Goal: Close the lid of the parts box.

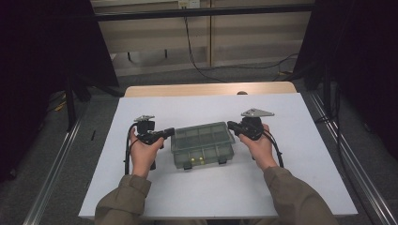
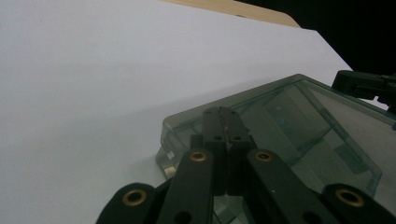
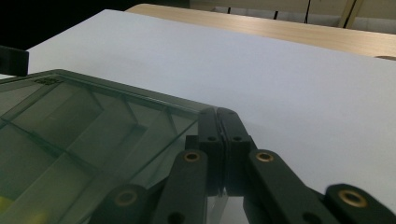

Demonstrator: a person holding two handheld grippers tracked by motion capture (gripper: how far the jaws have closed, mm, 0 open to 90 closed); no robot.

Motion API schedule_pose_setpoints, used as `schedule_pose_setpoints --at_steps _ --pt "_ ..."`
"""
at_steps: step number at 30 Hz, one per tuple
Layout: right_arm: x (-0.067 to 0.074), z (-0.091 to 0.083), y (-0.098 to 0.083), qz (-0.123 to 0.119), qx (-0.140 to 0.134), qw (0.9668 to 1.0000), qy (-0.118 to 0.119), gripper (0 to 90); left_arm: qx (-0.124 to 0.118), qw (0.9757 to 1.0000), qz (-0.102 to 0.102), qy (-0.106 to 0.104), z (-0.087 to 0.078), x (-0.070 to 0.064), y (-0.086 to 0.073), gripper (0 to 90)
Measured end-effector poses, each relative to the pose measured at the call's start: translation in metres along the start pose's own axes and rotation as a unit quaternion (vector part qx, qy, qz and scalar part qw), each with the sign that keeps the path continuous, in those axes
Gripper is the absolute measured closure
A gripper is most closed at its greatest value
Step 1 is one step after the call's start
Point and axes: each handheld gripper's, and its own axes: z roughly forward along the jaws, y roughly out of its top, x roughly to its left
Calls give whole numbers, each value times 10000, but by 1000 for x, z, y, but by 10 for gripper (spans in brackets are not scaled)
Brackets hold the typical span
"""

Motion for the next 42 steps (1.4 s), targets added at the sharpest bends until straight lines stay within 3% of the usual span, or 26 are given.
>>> schedule_pose_setpoints --at_steps 25,42 --pt "10 -10 1 -244 15 9995 178 885 -20 9998 172 6 -5 -3 -8 900" --pt "14 -15 -5 -427 36 9988 239 886 -8 9995 281 -105 -10 -7 -15 900"
